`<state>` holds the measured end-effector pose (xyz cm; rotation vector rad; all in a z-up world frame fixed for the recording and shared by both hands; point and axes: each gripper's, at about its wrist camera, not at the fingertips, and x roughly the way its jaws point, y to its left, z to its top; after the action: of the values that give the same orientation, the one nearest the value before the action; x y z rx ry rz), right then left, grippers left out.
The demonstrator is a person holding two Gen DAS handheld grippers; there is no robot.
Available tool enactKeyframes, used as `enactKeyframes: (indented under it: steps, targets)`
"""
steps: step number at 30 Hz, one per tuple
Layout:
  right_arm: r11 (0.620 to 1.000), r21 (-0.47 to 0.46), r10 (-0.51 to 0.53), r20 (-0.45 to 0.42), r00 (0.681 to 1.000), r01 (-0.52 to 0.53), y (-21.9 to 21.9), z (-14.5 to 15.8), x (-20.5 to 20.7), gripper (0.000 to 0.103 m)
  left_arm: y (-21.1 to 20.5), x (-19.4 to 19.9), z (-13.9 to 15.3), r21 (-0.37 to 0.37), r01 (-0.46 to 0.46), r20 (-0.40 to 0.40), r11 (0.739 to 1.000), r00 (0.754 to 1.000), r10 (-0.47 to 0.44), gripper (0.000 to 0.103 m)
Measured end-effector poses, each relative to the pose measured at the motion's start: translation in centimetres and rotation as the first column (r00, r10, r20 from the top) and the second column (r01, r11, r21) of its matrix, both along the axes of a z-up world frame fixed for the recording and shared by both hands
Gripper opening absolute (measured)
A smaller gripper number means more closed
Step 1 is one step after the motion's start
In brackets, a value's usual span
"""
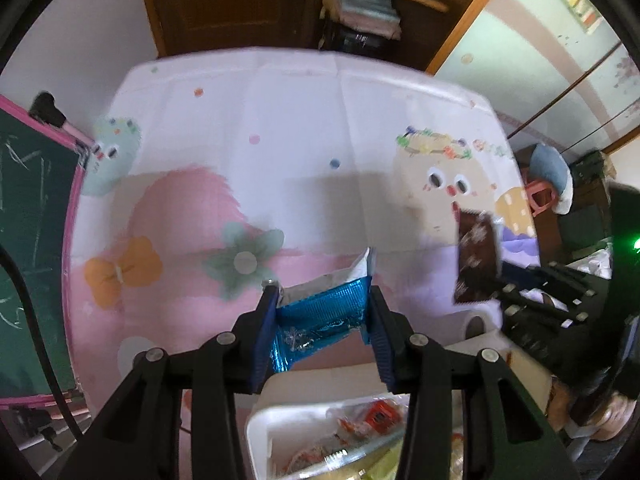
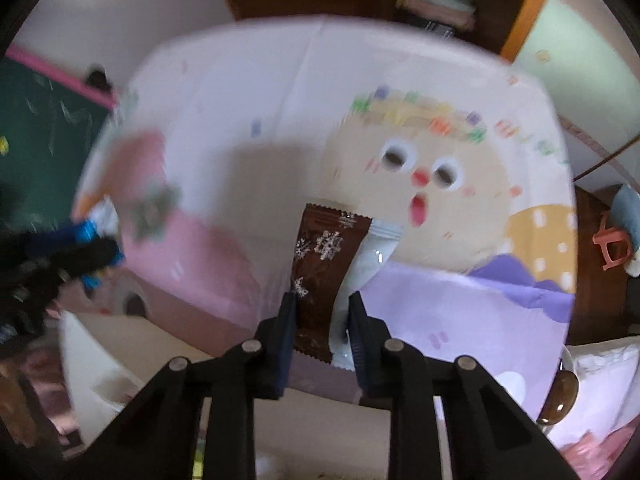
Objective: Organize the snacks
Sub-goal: 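Carry both held snacks over the white tray and open both tools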
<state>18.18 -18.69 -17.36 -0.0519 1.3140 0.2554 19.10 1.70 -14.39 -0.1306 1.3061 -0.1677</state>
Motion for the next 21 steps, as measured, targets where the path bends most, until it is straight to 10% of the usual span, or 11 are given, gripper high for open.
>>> enactKeyframes:
  steps: [11, 21]
  targets:
    - [0.991, 0.133, -0.034, 0.285, 0.958, -0.004, -1.8, 12.5, -8.7, 0.025, -2.7, -8.6, 11.4, 0.056, 0.084, 0.281, 0.995, 0.955, -0.096, 0.042]
    - [0.963, 0.267, -0.059, 0.37, 0.927, -0.046, -2.2, 14.7, -18.5, 0.025, -4.4, -17.7, 14.9, 0.097, 0.108, 0.447, 0.989, 0.883, -0.14, 0.043]
